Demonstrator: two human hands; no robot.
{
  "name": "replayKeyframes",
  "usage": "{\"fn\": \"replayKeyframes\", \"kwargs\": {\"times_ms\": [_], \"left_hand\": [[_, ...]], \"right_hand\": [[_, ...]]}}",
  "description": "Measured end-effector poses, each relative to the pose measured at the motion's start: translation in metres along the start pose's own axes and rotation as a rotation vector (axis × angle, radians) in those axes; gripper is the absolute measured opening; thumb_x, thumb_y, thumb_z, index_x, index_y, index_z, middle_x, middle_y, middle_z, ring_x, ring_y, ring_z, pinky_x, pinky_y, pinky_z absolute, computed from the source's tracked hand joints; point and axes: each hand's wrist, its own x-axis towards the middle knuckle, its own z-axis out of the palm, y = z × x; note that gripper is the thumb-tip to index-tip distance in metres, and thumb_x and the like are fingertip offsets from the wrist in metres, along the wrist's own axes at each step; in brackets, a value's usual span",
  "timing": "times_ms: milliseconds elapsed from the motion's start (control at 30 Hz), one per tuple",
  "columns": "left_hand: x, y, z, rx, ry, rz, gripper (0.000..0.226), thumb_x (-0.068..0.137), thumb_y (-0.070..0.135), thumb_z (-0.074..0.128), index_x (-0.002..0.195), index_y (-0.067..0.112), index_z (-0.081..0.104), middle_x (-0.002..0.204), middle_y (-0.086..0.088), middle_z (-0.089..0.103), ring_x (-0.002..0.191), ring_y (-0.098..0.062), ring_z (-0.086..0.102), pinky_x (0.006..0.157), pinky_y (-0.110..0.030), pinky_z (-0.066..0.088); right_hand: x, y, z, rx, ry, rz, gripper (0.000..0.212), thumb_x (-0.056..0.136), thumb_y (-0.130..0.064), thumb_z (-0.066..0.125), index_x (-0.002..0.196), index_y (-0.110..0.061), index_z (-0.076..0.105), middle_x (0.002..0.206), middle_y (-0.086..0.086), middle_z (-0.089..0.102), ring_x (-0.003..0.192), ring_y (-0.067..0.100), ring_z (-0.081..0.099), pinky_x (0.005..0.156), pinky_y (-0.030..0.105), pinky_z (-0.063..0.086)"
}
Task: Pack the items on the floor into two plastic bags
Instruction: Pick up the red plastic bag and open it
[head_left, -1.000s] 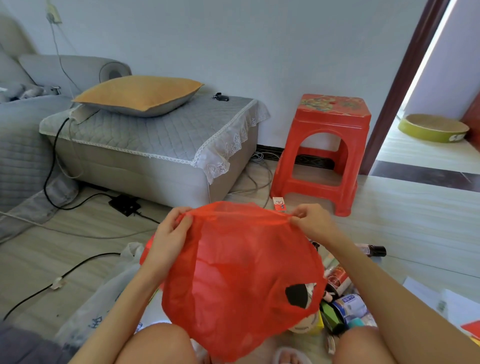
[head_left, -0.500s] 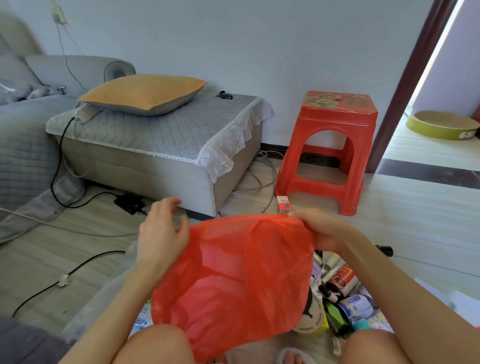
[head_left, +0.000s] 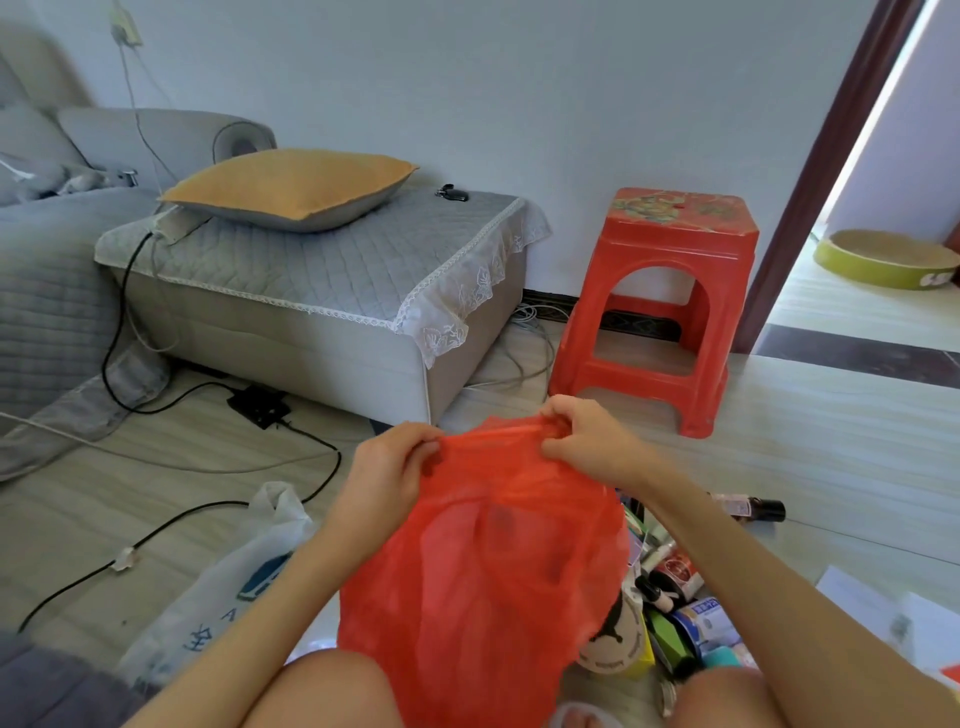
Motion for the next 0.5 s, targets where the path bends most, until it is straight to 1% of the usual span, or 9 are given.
{"fn": "replayKeyframes", "kwargs": {"times_ms": [67, 133, 167, 233, 300, 333, 400, 467, 500], "left_hand": [[-0.001, -0.002, -0.004, 0.018, 0.031, -0.065, 0.017, 0.087, 0.007, 0.050, 0.083, 0.007, 0.067, 0.066, 0.015, 0.057, 0.068, 0.013, 0.053, 0.065, 0.000, 0.035], [-0.002, -0.002, -0.008, 0.024, 0.064, -0.106, 0.019, 0.090, 0.001, 0.050, 0.083, 0.009, 0.066, 0.064, 0.016, 0.056, 0.067, 0.012, 0.054, 0.064, -0.002, 0.035], [-0.002, -0.001, -0.010, 0.006, 0.088, -0.128, 0.021, 0.090, 0.000, 0.049, 0.083, 0.010, 0.065, 0.063, 0.014, 0.057, 0.067, 0.009, 0.054, 0.063, -0.003, 0.036], [-0.002, 0.005, -0.013, -0.071, 0.139, -0.185, 0.025, 0.092, 0.001, 0.047, 0.083, 0.017, 0.064, 0.065, 0.009, 0.059, 0.066, 0.005, 0.054, 0.062, -0.005, 0.037], [-0.004, 0.011, -0.015, -0.145, 0.180, -0.243, 0.032, 0.092, 0.002, 0.046, 0.079, 0.028, 0.060, 0.071, 0.009, 0.062, 0.067, 0.004, 0.054, 0.063, -0.007, 0.038], [-0.005, 0.013, -0.015, -0.169, 0.211, -0.269, 0.035, 0.091, 0.002, 0.046, 0.077, 0.031, 0.059, 0.074, 0.011, 0.062, 0.068, 0.005, 0.055, 0.064, -0.006, 0.039], [-0.005, 0.015, -0.018, -0.157, 0.315, -0.329, 0.035, 0.087, 0.001, 0.048, 0.073, 0.032, 0.058, 0.072, 0.014, 0.061, 0.068, 0.004, 0.056, 0.063, -0.006, 0.039], [-0.005, 0.012, -0.022, -0.047, 0.366, -0.408, 0.025, 0.085, 0.004, 0.050, 0.077, 0.025, 0.061, 0.068, 0.015, 0.058, 0.068, -0.006, 0.056, 0.064, -0.019, 0.038], [-0.006, 0.009, -0.023, 0.037, 0.338, -0.448, 0.019, 0.085, 0.007, 0.050, 0.082, 0.021, 0.063, 0.069, 0.012, 0.058, 0.071, -0.015, 0.056, 0.066, -0.025, 0.037]], "right_hand": [[0.002, 0.008, -0.002, -0.184, 0.105, 0.006, 0.022, 0.076, 0.000, 0.058, 0.093, -0.015, 0.061, 0.085, 0.001, 0.053, 0.084, 0.019, 0.052, 0.056, 0.014, 0.035], [0.003, 0.015, -0.006, -0.258, 0.211, 0.060, 0.018, 0.076, -0.011, 0.066, 0.093, -0.015, 0.064, 0.090, 0.002, 0.051, 0.092, 0.023, 0.052, 0.067, 0.022, 0.033], [0.003, 0.016, -0.007, -0.274, 0.243, 0.091, 0.018, 0.075, -0.020, 0.070, 0.091, -0.016, 0.062, 0.091, 0.001, 0.049, 0.093, 0.022, 0.051, 0.069, 0.024, 0.032], [0.003, 0.015, -0.009, -0.277, 0.285, 0.136, 0.027, 0.072, -0.031, 0.075, 0.086, -0.018, 0.055, 0.091, 0.000, 0.047, 0.089, 0.018, 0.047, 0.062, 0.025, 0.031], [0.003, 0.011, -0.009, -0.233, 0.312, 0.141, 0.028, 0.072, -0.031, 0.075, 0.087, -0.017, 0.055, 0.089, -0.002, 0.052, 0.085, 0.016, 0.049, 0.055, 0.020, 0.033], [0.003, 0.010, -0.009, -0.163, 0.290, 0.146, 0.026, 0.073, -0.026, 0.076, 0.088, -0.016, 0.058, 0.088, -0.001, 0.056, 0.084, 0.016, 0.052, 0.056, 0.019, 0.037], [0.001, 0.010, -0.010, 0.178, 0.130, 0.162, 0.023, 0.074, -0.012, 0.074, 0.093, -0.009, 0.063, 0.088, 0.006, 0.064, 0.080, 0.019, 0.060, 0.066, 0.026, 0.050], [-0.005, 0.008, -0.011, 0.566, -0.101, 0.180, 0.017, 0.080, -0.001, 0.065, 0.097, -0.002, 0.064, 0.085, 0.013, 0.066, 0.071, 0.020, 0.064, 0.070, 0.029, 0.055], [-0.007, 0.006, -0.013, 0.682, -0.191, 0.180, 0.015, 0.083, 0.001, 0.060, 0.098, 0.001, 0.064, 0.083, 0.013, 0.067, 0.068, 0.019, 0.065, 0.069, 0.028, 0.056]]}}
